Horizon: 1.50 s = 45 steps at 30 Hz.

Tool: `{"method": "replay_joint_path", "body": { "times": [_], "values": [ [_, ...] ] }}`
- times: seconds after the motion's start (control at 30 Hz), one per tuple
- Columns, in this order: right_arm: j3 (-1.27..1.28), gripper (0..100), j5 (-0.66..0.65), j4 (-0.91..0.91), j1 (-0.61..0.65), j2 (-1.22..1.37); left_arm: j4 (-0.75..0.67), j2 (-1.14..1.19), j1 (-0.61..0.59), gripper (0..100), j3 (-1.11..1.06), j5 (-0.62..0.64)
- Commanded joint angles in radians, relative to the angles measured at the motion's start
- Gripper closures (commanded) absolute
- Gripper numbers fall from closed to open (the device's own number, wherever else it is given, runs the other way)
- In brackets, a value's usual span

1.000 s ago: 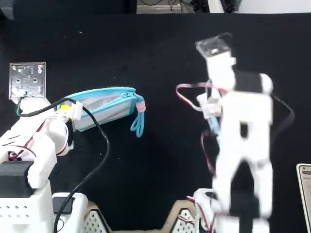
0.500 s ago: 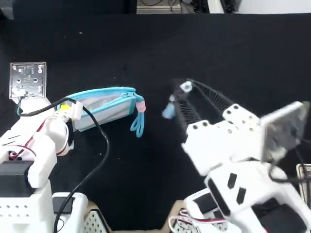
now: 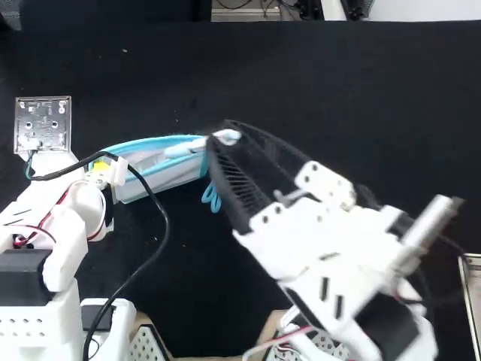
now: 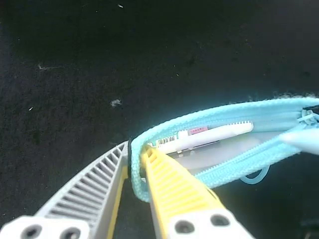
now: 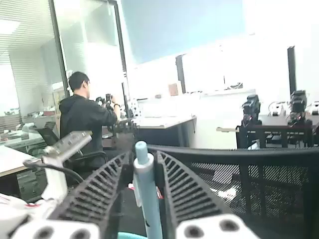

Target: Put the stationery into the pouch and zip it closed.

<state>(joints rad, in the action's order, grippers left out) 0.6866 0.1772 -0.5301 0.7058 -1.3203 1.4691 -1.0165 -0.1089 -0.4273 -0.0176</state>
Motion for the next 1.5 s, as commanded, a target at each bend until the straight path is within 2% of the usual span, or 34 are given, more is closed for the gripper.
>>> {"method": "replay_joint_path", "body": {
  "times": [0.0, 0.37, 0.5, 0.63, 0.77, 0.9, 1.03, 1.13, 1.27, 1.47],
  "values": [
    [0.088, 98.7, 0.003, 0.127, 0.009, -0.002, 0.006, 0.006, 0.001, 97, -0.047, -0.009],
    [0.248, 98.5, -0.014, 0.152, 0.012, 0.001, 0.006, 0.006, 0.001, 97, -0.047, -0.009],
    [0.294, 88.6, -0.083, 0.149, 0.060, 0.051, 0.006, 0.006, 0.001, 97, -0.047, -0.009],
    [0.251, 85.4, -0.087, 0.132, 0.149, 0.142, 0.006, 0.006, 0.001, 97, -0.047, -0.009],
    [0.156, 85.1, -0.089, 0.092, 0.157, 0.188, 0.006, 0.006, 0.001, 97, -0.047, -0.009],
    [-0.015, 85.0, -0.089, -0.129, 0.087, 0.186, 0.000, 0.006, 0.001, 97, -0.061, -0.009],
    [-0.220, 85.1, -0.089, -0.456, -0.120, 0.202, -0.002, 0.006, 0.001, 97, -0.061, -0.009],
    [-0.254, 85.1, -0.103, -0.634, -0.233, 0.265, -0.002, 0.006, 0.001, 97, -0.059, -0.008],
    [-0.179, 85.1, -0.201, -0.664, -0.278, 0.390, -0.002, 0.006, 0.001, 97, -0.058, -0.006],
    [0.018, 85.0, -0.293, -0.517, -0.278, 0.469, -0.002, 0.006, 0.001, 97, -0.058, -0.006]
  ]
}}
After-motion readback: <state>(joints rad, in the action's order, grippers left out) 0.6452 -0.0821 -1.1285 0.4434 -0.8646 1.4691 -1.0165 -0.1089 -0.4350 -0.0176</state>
